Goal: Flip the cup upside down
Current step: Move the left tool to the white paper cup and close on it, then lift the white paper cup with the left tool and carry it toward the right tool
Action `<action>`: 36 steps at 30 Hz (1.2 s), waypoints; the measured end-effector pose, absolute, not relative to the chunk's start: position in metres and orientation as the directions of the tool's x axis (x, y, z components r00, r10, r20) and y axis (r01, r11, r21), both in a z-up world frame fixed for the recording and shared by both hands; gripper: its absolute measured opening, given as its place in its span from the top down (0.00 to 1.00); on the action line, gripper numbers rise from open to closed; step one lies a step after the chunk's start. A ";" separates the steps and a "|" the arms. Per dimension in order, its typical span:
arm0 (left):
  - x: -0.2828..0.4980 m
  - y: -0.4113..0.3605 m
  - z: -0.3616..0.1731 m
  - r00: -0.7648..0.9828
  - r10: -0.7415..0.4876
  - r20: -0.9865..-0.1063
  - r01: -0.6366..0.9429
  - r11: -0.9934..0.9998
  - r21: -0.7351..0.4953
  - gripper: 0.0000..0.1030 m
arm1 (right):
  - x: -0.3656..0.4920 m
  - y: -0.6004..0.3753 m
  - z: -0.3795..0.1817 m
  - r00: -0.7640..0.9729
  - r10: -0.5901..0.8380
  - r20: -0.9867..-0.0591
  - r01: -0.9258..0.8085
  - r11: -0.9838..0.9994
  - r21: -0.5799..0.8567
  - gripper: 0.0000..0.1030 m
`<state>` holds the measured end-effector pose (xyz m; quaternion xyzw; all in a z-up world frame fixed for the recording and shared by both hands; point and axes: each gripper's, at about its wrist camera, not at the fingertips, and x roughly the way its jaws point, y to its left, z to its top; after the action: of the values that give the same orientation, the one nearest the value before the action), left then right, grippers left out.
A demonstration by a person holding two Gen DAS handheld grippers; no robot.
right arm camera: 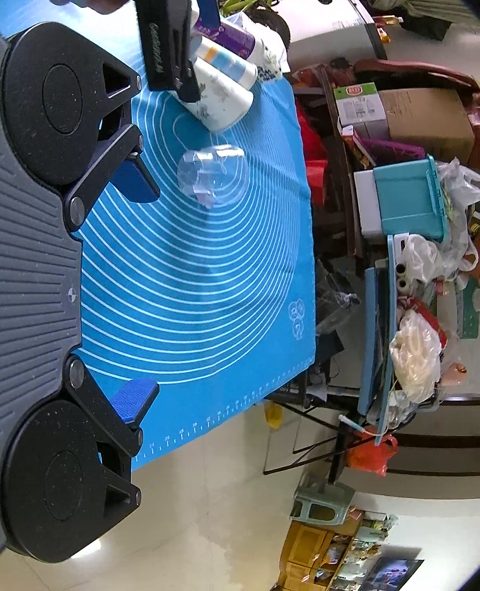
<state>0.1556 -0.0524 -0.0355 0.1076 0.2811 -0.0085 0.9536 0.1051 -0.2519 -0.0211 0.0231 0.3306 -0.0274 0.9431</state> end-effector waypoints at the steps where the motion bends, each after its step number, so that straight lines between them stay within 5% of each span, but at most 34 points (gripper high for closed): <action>1: 0.159 -0.052 -0.038 0.840 0.050 -0.540 0.073 0.976 0.204 0.01 | 0.106 -0.253 -0.023 0.778 -0.039 -0.627 0.070 0.997 0.025 0.00; 10: 0.169 -0.062 -0.052 0.837 0.055 -0.544 0.099 0.963 0.249 0.03 | 0.111 -0.259 -0.034 0.762 -0.036 -0.647 0.083 0.996 0.042 0.00; 18: 0.178 -0.065 -0.053 0.825 0.052 -0.563 0.104 0.965 0.242 0.23 | 0.111 -0.259 -0.037 0.758 -0.033 -0.652 0.082 0.996 0.045 0.00; 22: 0.178 -0.062 -0.051 0.825 0.079 -0.560 0.085 0.961 0.261 0.44 | 0.112 -0.260 -0.039 0.755 -0.032 -0.655 0.087 0.995 0.051 0.00; 36: 0.153 -0.054 -0.034 0.816 0.019 -0.577 0.092 0.983 0.162 0.44 | 0.102 -0.262 -0.030 0.762 -0.035 -0.646 0.093 0.994 0.056 0.00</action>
<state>0.1526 -0.0536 -0.0345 0.0914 0.3024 -0.0194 0.9486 0.1021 -0.2621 -0.0302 0.0422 0.3430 -0.0343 0.9378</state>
